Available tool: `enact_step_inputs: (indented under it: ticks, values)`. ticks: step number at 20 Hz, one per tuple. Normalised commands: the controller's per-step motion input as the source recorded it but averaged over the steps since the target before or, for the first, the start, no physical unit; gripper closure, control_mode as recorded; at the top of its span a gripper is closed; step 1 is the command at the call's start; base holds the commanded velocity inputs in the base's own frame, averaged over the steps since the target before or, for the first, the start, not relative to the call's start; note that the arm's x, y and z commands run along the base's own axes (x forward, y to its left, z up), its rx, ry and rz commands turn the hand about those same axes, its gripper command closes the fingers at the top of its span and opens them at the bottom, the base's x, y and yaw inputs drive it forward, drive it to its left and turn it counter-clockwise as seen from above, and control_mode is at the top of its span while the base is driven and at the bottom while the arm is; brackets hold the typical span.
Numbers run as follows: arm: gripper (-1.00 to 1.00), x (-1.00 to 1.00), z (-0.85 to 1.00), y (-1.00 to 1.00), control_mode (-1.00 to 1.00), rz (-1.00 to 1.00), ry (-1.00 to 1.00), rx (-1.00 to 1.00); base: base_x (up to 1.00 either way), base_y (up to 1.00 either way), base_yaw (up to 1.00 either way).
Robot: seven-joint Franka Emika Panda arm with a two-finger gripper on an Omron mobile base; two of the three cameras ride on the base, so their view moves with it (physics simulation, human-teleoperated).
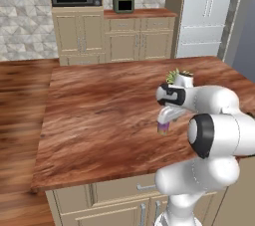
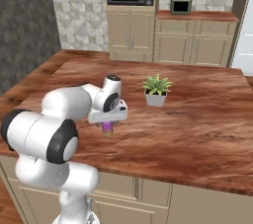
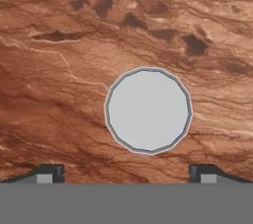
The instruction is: Pick the can from the counter and place it in the open cabinet.
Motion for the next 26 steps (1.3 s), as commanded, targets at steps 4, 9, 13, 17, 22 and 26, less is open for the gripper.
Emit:
enact_step_inputs:
  ticks: [4,9,13,17,22,26]
  values:
    - [-1.0,-0.33,0.02,0.0,-1.0,0.13,-0.18,0.04,0.0,0.0,0.0]
    - [-1.0,-0.35,0.04,0.0,-1.0,0.13,-0.16,0.05,0.0,0.0,0.0]
    - [-1.0,-0.07,0.18,-0.06,-1.0,0.14,-0.14,0.1,0.0,0.0,0.0]
    - [-1.0,0.0,0.21,-0.16,-1.0,0.17,-0.08,0.15,0.0,0.0,0.0]
    - [-1.0,0.0,0.01,-0.14,-1.0,0.22,-0.04,0.13,0.0,0.0,0.0]
    - [-1.0,0.01,-0.01,-0.11,-1.0,0.22,-0.07,0.12,0.0,0.0,0.0]
